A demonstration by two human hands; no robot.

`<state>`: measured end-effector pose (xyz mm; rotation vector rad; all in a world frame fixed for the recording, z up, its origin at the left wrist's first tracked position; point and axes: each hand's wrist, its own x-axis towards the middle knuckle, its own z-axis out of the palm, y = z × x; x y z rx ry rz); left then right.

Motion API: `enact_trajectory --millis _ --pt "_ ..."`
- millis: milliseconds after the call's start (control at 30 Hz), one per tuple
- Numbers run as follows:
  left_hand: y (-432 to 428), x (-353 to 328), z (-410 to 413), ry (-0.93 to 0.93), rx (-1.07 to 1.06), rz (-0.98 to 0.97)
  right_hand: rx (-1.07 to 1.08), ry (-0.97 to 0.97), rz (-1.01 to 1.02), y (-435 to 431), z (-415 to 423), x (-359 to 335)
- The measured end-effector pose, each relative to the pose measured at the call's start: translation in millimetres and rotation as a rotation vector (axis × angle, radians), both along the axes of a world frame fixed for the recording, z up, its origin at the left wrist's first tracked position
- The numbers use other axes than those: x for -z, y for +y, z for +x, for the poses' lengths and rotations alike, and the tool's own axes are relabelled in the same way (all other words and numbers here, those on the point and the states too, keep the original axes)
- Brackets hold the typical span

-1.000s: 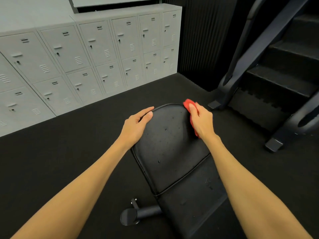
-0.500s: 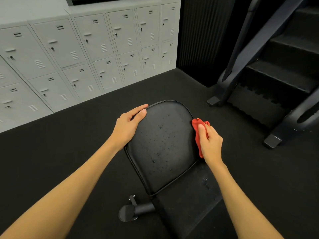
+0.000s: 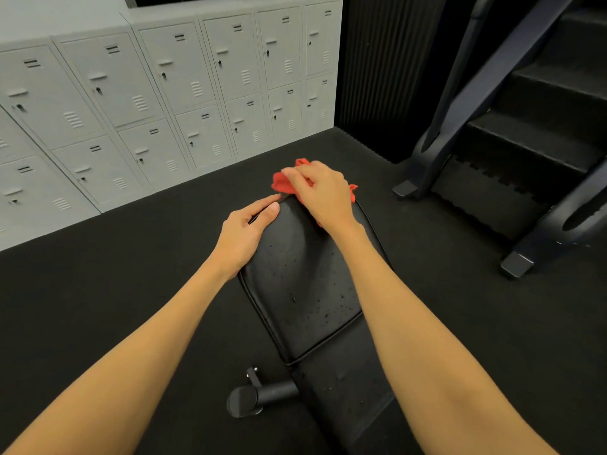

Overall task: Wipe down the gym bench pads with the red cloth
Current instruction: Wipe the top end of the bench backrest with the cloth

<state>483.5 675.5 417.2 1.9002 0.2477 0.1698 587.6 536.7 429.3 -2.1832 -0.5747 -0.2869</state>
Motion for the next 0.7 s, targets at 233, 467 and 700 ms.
enact_trajectory --millis 233,467,700 --pt "-1.1 1.6 -2.9 -0.007 -0.014 -0.063 0.222 0.038 0.458 -53.7 -34.1 52.3" --pt "-2.5 2.1 -1.0 -0.011 -0.017 -0.076 0.558 0.209 0.428 -88.2 -58.7 80.0" --pt "-2.2 1.4 -2.3 -0.034 -0.027 -0.049 0.335 0.165 0.161 7.2 -13.1 -2.9"
